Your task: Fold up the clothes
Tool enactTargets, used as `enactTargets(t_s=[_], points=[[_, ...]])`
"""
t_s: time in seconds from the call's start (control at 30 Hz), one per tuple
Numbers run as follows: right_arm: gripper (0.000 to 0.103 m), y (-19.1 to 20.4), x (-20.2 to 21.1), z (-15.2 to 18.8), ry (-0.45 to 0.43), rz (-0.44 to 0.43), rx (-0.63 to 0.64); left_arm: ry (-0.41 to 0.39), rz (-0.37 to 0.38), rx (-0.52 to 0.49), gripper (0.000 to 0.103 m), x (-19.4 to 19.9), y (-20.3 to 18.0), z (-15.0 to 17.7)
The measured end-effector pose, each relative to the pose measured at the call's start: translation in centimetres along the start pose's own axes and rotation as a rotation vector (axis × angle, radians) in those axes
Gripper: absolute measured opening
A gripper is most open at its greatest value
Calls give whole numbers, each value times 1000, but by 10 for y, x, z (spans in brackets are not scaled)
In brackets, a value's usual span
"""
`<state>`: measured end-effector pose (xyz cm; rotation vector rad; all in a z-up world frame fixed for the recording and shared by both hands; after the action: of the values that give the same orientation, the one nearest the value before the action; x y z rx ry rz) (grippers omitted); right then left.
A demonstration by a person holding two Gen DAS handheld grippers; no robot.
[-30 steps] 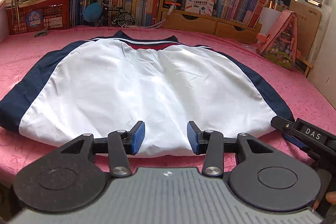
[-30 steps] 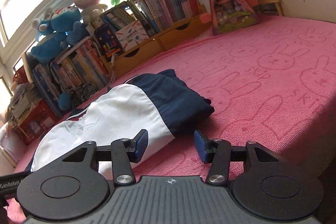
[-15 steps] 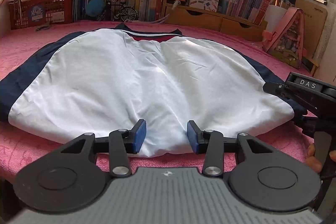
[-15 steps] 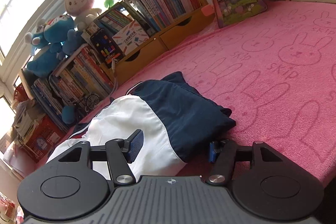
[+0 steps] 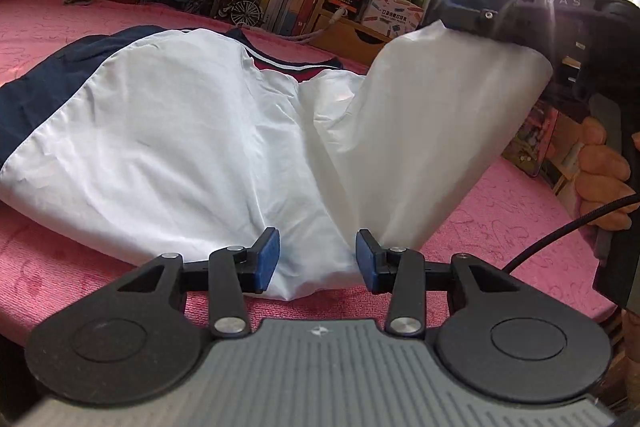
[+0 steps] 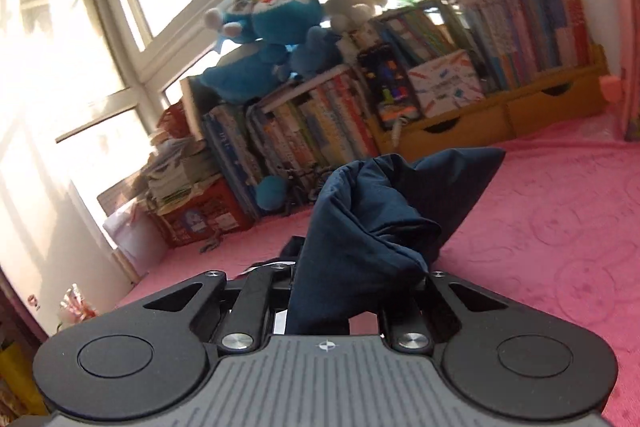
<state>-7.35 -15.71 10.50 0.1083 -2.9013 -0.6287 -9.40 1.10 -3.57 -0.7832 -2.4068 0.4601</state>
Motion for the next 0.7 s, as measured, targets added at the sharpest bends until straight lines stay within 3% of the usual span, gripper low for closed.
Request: enactTargets(t_s=[0.13,0.23,0.33,0.4,0.47,0.57,0.6,0.7], points=[[15,99,-50,11,147,-259,166,-5,58,177,37,27,40,-10],[15,151,-84,48,276,-393,237,-95,57,181,39,64,69,-24],[33,173,-109,89,410,-472,242,-155,62,269,45,99,105,-36],[50,178,-113,107,463,-498,224,-188,96,336,49,110,118,-42],[53,173,-104,104,445,-526,226,-220,139,389,65,117,126,-49],[74,147,-74,73,352,-519,277,-246,215,394,73,105,116,-64],[84,139,-60,64,307,-496,334,-254,241,395,75,101,113,-68],[96,118,-14,56,209,-405,539,-257,276,417,79,76,100,-82]])
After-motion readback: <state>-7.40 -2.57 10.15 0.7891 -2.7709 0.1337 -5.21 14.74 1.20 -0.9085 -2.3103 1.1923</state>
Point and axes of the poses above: each gripper's, at about its wrist camera, not at the fingertips, and x roughly against the way its jaws point, y to its left, z to its underside, the point moved 6 cm from there along -x, roughly the way its jaws point, and after that the axes turned 11 degrees about -y, right-handed, at the moved point
